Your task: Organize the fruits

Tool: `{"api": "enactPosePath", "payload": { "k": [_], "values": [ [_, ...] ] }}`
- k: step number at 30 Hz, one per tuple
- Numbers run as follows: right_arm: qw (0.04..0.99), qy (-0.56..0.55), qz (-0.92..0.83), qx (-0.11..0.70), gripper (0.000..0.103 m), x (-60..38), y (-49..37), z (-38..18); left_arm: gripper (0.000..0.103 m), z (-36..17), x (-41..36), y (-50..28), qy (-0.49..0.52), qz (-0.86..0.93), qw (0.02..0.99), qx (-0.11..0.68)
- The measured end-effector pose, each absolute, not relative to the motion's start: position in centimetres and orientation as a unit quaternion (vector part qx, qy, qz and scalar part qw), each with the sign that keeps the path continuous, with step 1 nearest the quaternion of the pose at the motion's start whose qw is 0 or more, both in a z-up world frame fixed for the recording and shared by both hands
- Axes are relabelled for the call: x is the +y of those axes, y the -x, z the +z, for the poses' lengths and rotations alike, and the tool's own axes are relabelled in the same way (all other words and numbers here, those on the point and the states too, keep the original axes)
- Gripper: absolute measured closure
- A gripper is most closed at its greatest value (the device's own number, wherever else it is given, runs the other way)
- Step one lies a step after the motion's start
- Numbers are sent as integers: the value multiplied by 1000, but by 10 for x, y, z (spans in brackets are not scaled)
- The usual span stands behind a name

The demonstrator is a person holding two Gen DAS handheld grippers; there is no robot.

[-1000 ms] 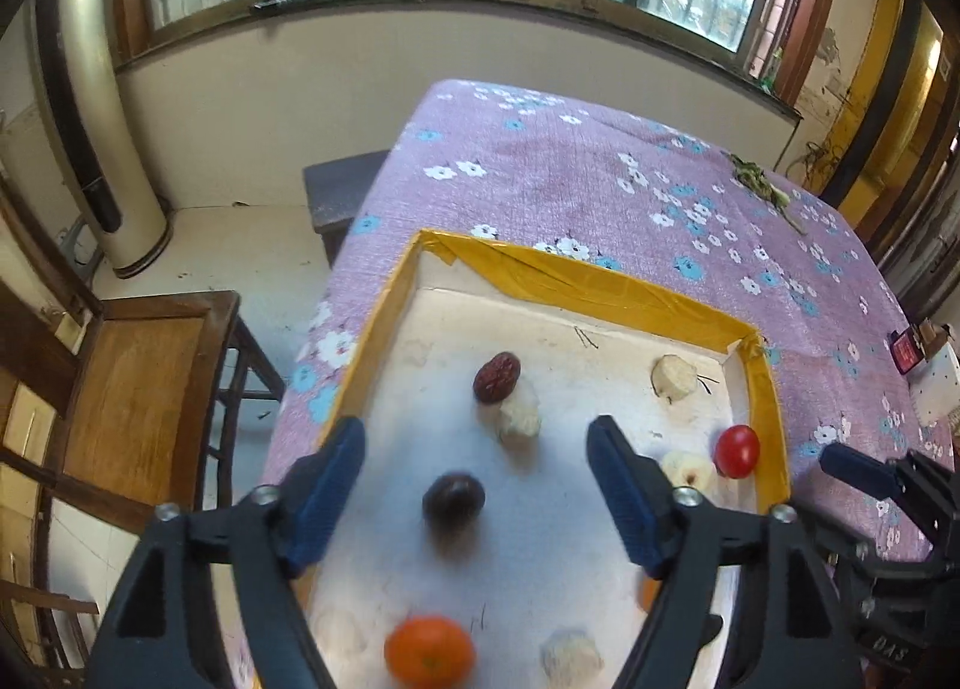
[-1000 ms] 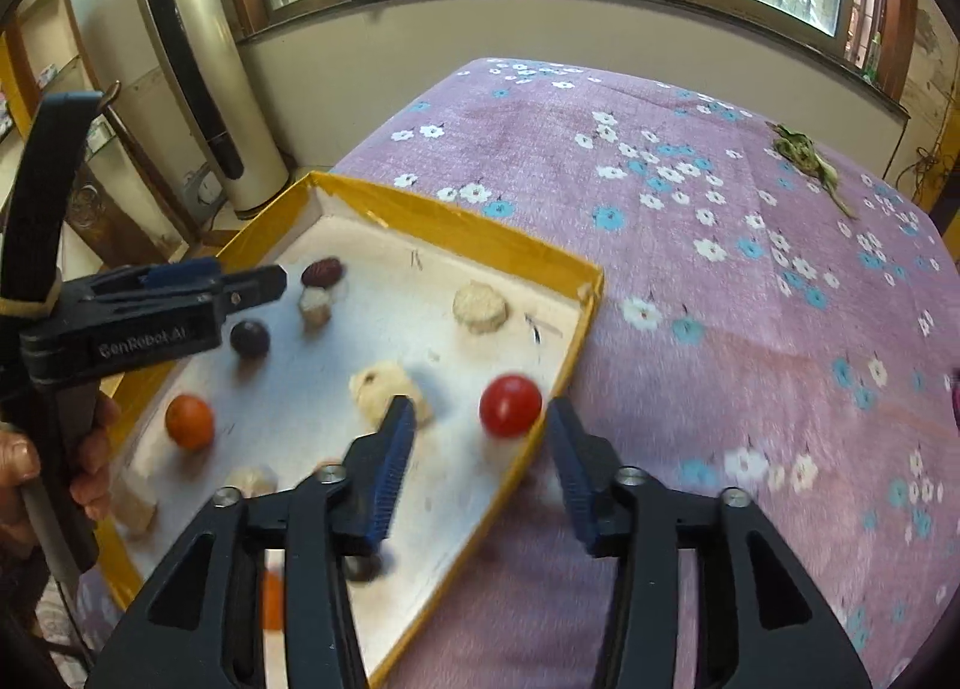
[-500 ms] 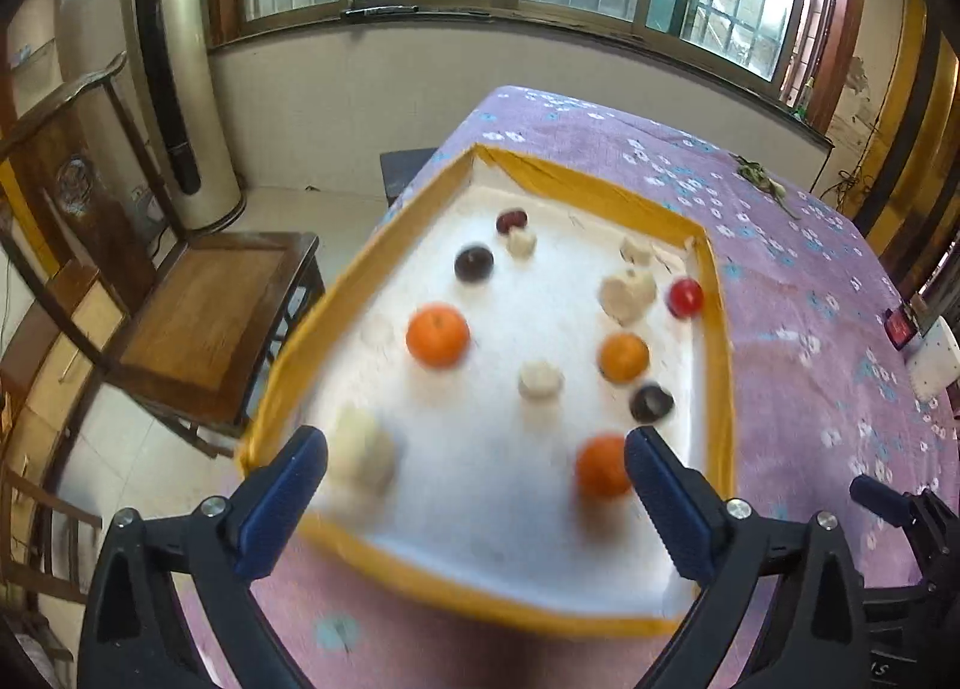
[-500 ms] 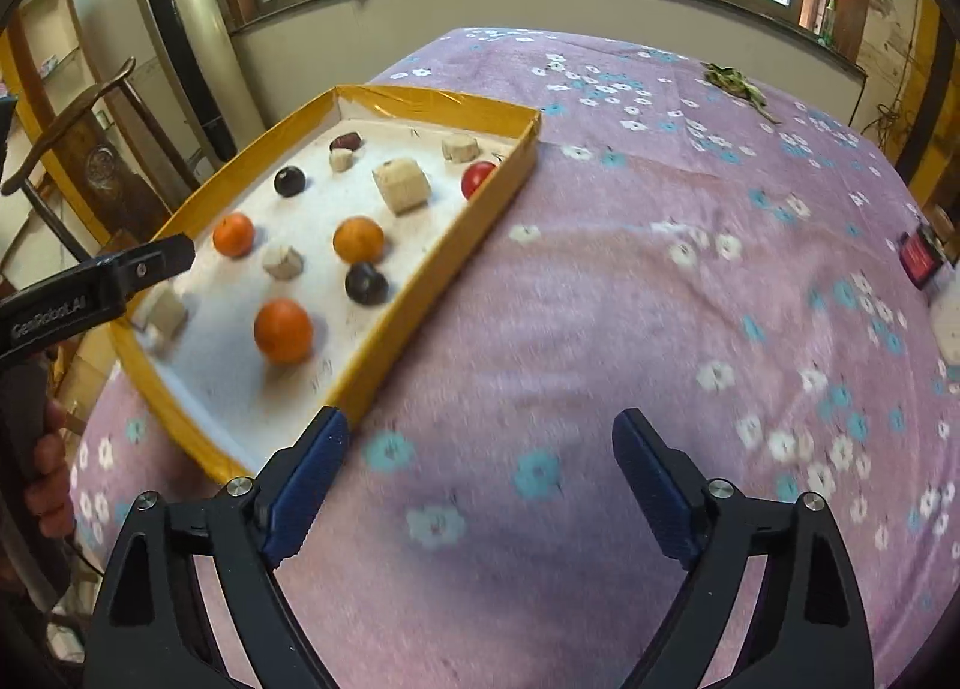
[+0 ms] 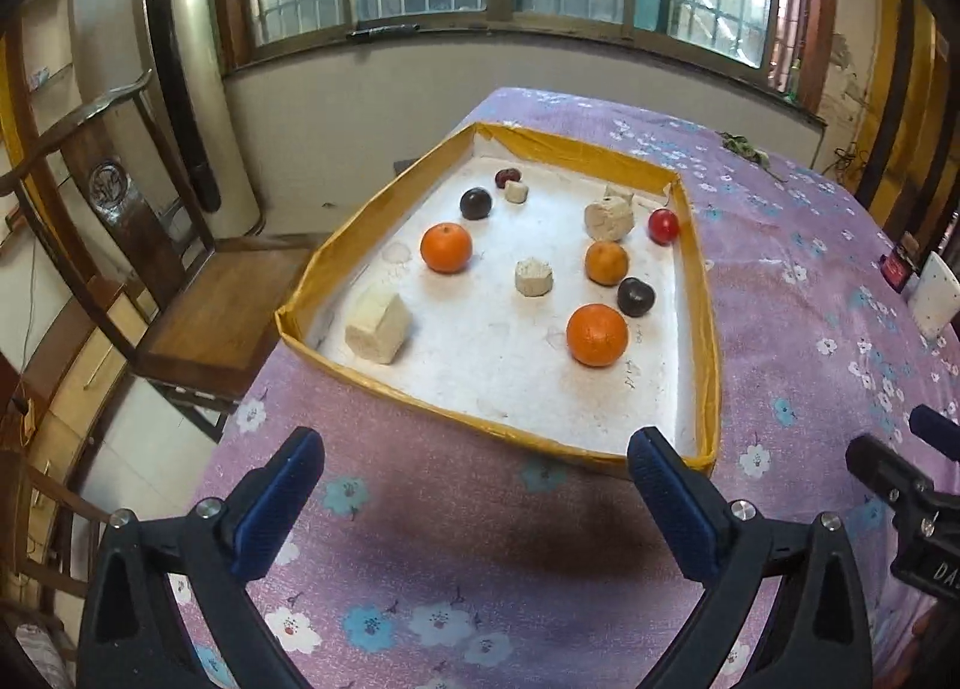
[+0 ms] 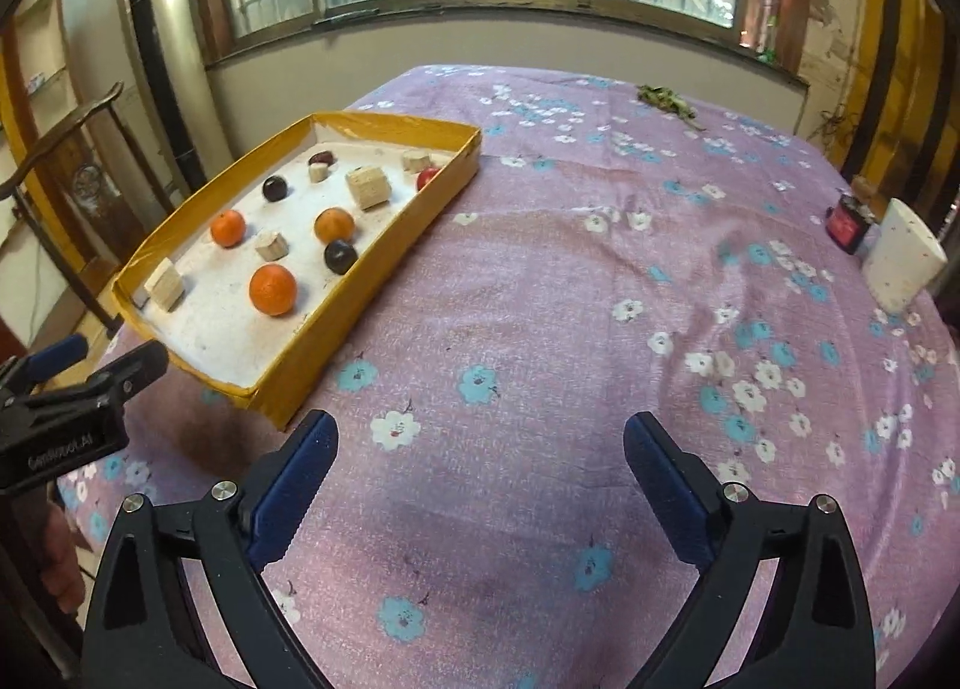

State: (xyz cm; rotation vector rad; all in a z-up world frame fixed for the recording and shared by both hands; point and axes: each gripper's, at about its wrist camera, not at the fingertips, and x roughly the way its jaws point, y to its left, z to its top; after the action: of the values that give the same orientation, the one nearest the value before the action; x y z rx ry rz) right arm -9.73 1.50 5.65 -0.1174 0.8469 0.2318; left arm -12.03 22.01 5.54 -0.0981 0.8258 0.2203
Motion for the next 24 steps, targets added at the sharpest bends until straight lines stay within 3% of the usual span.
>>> {"api": "enactPosePath", "payload": {
  "k": [6, 24],
  "values": [
    [923, 64, 74, 373, 6, 23, 110, 62, 0, 63, 223, 126, 0, 115, 924, 365],
    [934, 67, 37, 350, 4, 32, 124, 60, 1, 67, 236, 136, 36, 107, 932, 345]
  ]
}}
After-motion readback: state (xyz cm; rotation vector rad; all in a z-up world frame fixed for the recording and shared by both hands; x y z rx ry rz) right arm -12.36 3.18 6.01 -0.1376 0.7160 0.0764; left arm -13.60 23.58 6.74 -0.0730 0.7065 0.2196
